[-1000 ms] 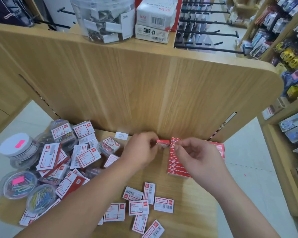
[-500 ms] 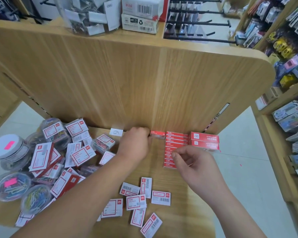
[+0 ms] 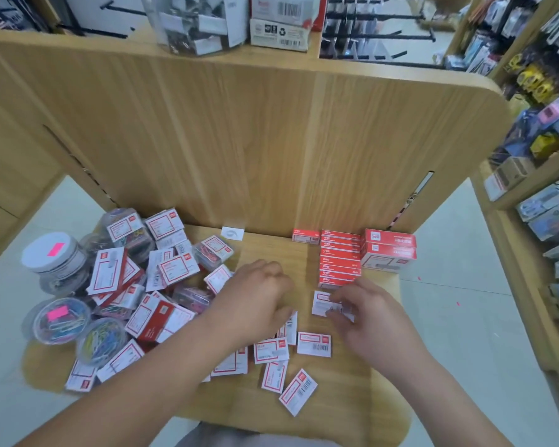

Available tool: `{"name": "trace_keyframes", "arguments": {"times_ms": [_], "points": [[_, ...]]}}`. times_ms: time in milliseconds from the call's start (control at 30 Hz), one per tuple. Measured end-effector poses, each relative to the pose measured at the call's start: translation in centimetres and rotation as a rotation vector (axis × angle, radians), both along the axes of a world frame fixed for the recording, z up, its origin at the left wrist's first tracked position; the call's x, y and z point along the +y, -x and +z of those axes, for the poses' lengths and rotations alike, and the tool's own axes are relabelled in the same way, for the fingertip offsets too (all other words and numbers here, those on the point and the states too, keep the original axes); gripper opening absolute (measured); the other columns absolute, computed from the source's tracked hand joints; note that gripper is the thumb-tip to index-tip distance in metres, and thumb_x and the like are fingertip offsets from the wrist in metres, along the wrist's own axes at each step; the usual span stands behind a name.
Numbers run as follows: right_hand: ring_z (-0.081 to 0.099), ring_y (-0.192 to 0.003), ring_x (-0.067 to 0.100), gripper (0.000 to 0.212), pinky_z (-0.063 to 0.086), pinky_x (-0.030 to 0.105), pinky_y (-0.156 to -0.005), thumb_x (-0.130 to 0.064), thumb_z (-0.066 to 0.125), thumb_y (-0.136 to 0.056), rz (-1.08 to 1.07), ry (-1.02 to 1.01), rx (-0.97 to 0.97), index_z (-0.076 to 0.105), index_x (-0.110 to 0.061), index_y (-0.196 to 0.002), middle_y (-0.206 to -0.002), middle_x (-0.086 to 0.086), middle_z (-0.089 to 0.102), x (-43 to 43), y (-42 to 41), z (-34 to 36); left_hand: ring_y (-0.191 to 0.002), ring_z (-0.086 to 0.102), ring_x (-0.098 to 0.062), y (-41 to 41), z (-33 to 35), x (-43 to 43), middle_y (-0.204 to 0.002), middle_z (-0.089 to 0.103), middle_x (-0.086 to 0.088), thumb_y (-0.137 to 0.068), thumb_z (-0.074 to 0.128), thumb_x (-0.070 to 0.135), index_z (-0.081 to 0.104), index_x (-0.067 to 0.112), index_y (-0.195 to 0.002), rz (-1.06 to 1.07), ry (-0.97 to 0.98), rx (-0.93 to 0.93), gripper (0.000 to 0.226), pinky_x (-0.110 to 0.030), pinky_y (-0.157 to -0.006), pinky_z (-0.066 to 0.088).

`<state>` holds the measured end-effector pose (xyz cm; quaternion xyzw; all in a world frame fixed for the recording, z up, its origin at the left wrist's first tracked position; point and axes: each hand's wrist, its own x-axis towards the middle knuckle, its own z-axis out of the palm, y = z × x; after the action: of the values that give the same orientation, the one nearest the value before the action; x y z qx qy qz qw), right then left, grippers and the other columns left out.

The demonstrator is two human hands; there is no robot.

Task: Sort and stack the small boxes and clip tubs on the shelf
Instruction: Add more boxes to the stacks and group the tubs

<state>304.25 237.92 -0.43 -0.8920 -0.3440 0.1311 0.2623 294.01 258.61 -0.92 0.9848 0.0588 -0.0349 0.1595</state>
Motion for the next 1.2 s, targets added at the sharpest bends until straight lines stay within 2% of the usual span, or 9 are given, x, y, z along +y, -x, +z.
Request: {"name": "trace_keyframes", "arguments": {"times_ms": [167, 300, 400, 567, 633, 733, 900, 1067, 1200], "points": [[0.058, -0.070, 0.006, 0.031, 0.051, 0.035, -0.061, -0.034, 0.083, -0.076, -0.241, -0.019, 0.059, 0.052, -0.037, -0.071, -0.074, -0.014, 0.059, -1.7, 0.3, -0.1, -0.108, 0.055, -0.015, -1.7, 0.4, -2.8, -0.106, 0.063, 0.007, -0.081, 0.066, 0.060, 0.068, 0.032, -0.119, 0.023, 0.164, 0.016, 0.048, -0.035, -0.083, 0.051], [0.059, -0.084, 0.015, 0.037, 0.047, 0.033, -0.067, -0.048, 0.082, -0.072, -0.321, 0.130, 0.141, 0.056, -0.033, -0.094, -0.089, -0.010, 0.056, -2.4, 1.0, -0.5, -0.110, 0.055, -0.013, -2.3, -0.4, -3.9, -0.108, 0.060, 0.010, -0.083, 0.073, 0.046, 0.065, 0.036, -0.122, 0.086, 0.207, -0.007, 0.041, -0.033, -0.082, 0.051], [0.060, -0.084, 0.016, 0.035, 0.051, 0.035, -0.072, -0.045, 0.078, -0.079, -0.320, 0.135, 0.106, 0.070, -0.026, -0.107, -0.090, -0.008, 0.056, -2.4, 0.7, -1.1, -0.110, 0.054, -0.012, -2.1, -1.4, -3.6, -0.104, 0.060, 0.012, -0.089, 0.065, 0.050, 0.066, 0.034, -0.121, 0.064, 0.169, -0.035, 0.036, -0.032, -0.080, 0.051], [0.057, -0.072, 0.010, 0.017, 0.051, 0.036, -0.067, -0.047, 0.069, -0.087, -0.295, 0.024, 0.089, 0.072, -0.032, -0.093, -0.079, -0.008, 0.055, -2.2, -0.2, -1.3, -0.094, 0.056, -0.008, -2.5, -1.8, -3.1, -0.089, 0.062, 0.012, -0.090, 0.039, 0.068, 0.071, 0.039, -0.109, 0.077, 0.202, -0.060, 0.047, -0.035, -0.074, 0.052], [0.056, -0.070, 0.009, 0.024, 0.051, 0.036, -0.061, -0.053, 0.061, -0.091, -0.296, 0.035, 0.063, 0.067, -0.031, -0.085, -0.076, -0.009, 0.053, -1.9, -0.3, -1.5, -0.088, 0.055, -0.007, -2.7, -2.0, -2.9, -0.083, 0.061, 0.012, -0.091, 0.035, 0.069, 0.073, 0.032, -0.095, 0.124, 0.240, -0.070, 0.053, -0.037, -0.071, 0.053], [0.054, -0.068, 0.012, 0.031, 0.045, 0.033, -0.055, -0.056, 0.056, -0.094, -0.305, 0.069, 0.027, 0.065, -0.029, -0.083, -0.076, -0.009, 0.051, -1.4, -0.4, -1.7, -0.088, 0.054, -0.010, -3.1, -1.7, -2.4, -0.081, 0.058, 0.010, -0.092, 0.042, 0.068, 0.068, 0.026, -0.085, 0.153, 0.188, -0.083, 0.050, -0.035, -0.069, 0.051], [0.052, -0.067, 0.019, 0.033, 0.040, 0.031, -0.053, -0.053, 0.053, -0.098, -0.297, 0.092, -0.055, 0.063, -0.024, -0.085, -0.075, -0.010, 0.043, -1.2, 0.0, -2.4, -0.098, 0.058, -0.019, -1.0, 0.3, 0.4, -0.091, 0.060, 0.009, -0.094, 0.056, 0.040, 0.067, 0.026, -0.092, 0.008, 0.068, 0.054, 0.018, -0.039, -0.079, 0.052], [0.054, -0.066, 0.020, 0.028, 0.039, 0.031, -0.051, -0.050, 0.059, -0.096, -0.313, 0.070, -0.090, 0.065, -0.025, -0.085, -0.075, -0.009, 0.043, -1.2, 0.8, -2.7, -0.106, 0.052, -0.018, 1.8, 1.7, -0.7, -0.104, 0.061, 0.007, -0.085, 0.031, 0.074, 0.069, 0.030, -0.112, -0.102, -0.144, 0.236, 0.064, -0.037, -0.093, 0.042], [0.055, -0.065, 0.013, 0.022, 0.048, 0.036, -0.056, -0.047, 0.067, -0.092, -0.354, -0.046, -0.048, 0.069, -0.028, -0.081, -0.069, -0.010, 0.052, -2.3, 1.7, -2.2, -0.109, 0.054, -0.022, 1.7, 1.6, -2.5, -0.108, 0.065, 0.003, -0.091, 0.043, 0.072, 0.064, 0.027, -0.113, -0.049, -0.244, 0.237, 0.055, -0.040, -0.097, 0.031]]}}
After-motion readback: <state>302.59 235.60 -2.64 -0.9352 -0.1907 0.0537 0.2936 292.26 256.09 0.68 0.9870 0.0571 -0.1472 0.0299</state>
